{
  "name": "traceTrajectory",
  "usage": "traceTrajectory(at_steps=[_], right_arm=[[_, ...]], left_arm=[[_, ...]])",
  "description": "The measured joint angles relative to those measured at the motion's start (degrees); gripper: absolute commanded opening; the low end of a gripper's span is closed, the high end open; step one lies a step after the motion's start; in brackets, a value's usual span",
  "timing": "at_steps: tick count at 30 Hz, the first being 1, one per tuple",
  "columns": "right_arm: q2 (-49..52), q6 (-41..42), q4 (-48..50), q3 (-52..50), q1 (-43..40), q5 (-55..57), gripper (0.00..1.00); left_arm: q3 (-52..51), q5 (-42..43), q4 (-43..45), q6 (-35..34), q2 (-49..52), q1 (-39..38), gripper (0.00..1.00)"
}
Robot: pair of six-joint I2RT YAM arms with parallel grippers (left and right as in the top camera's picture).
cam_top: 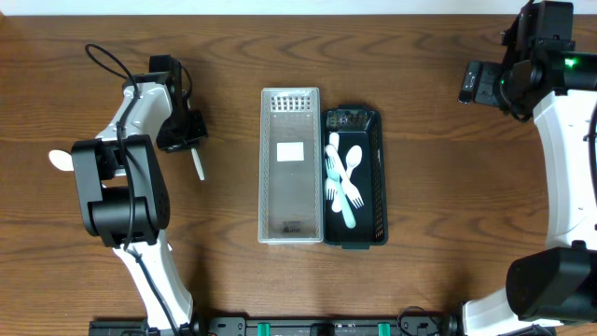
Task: Pack container
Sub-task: 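Grasp the white spoon with the left gripper and lift it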
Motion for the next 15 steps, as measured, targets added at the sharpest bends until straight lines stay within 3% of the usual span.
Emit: traceTrajectory(at_steps=[5,15], right_arm=[[0.0,0.0,0.0,0.0,0.0,0.0,0.95],[0.0,0.0,0.0,0.0,0.0,0.0,0.95]], left_arm=[[0.0,0.0,-0.5,0.0,0.0,0.0,0.06],[5.9,0.1,-13.5,0.0,-3.0,-3.7,0.06]])
